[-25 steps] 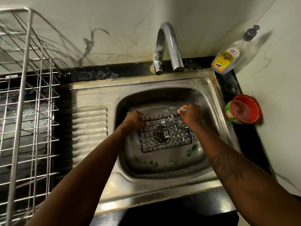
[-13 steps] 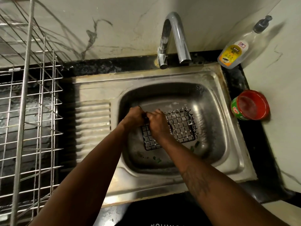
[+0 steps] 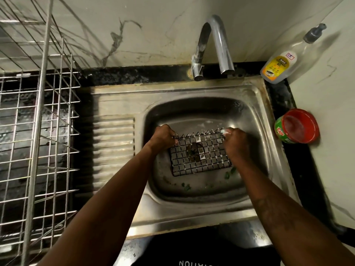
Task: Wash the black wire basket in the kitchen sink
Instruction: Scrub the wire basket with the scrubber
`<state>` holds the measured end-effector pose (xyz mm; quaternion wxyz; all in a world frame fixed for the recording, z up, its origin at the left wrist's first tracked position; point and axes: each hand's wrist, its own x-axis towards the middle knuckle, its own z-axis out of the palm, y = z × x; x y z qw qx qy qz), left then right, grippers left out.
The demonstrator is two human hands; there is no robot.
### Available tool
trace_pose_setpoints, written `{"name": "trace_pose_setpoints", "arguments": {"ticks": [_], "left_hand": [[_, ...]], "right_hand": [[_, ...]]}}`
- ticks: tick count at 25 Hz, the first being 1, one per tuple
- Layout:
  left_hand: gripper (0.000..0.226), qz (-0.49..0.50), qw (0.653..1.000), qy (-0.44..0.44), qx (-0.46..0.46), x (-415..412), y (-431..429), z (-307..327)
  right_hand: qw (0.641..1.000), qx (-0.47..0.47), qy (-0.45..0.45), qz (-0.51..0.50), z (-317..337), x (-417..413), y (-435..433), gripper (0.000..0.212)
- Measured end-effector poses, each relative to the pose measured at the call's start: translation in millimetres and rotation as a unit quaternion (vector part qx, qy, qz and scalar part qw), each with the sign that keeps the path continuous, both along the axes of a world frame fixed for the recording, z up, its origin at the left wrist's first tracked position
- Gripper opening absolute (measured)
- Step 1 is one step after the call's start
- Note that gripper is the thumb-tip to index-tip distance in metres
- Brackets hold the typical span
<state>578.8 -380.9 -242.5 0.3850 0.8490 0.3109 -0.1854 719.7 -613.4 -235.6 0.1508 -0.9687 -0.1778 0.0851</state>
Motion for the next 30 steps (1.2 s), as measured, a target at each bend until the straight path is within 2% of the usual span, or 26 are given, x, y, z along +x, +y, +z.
{"name": "trace_pose_setpoints", "arguments": {"ticks": [5, 8, 10, 14, 17, 19, 23, 25, 28, 30], "left_hand": [[0.022, -0.013, 1.0, -0.004, 0.011, -1.6, -2.1, 1.1], [0.019, -0.025, 1.0, -0.017, 0.007, -5.3, -1.3, 3.3], [0.021, 0.0, 1.0, -0.014, -0.006, -5.6, -1.8, 2.9], [0.035, 0.042, 0.999, 0.002, -0.032, -4.0, -1.6, -3.2], [0.036, 0.045, 0.998, 0.004, -0.032, -2.5, -0.3, -5.6], [0.035, 0.049, 0.998, 0.002, -0.032, -0.7, -2.6, -4.6], [0.031, 0.041, 0.999, 0.006, -0.021, -0.7, -5.0, -1.5], [0.03, 0.045, 0.999, 0.001, -0.021, -1.1, -4.4, -2.1], [0.032, 0.046, 0.999, 0.004, -0.02, -1.2, -3.9, -3.3], [0.034, 0.044, 0.999, 0.002, -0.023, -1.5, -4.5, -3.6]], "right_hand": [[0.977, 0.032, 0.062, 0.2, -12.2, -86.6, 70.9, 0.026], [0.963, 0.034, 0.093, 0.249, -15.4, -108.7, 84.4, 0.025], [0.967, 0.045, 0.06, 0.242, -11.6, -95.7, 66.6, 0.024], [0.997, 0.052, 0.03, 0.05, -4.2, -30.2, -4.3, 0.019], [0.999, 0.023, 0.025, -0.021, -2.1, -15.9, -21.5, 0.022], [0.998, 0.05, 0.036, 0.002, -6.6, -34.3, 1.2, 0.021], [0.977, 0.056, 0.074, 0.19, -15.0, -104.6, 57.4, 0.023], [0.964, 0.048, 0.1, 0.242, -15.6, -128.3, 70.0, 0.02], [0.96, 0.058, 0.093, 0.259, -14.1, -126.1, 55.5, 0.023], [0.975, 0.064, 0.065, 0.201, -8.6, -99.1, 32.2, 0.024]]}}
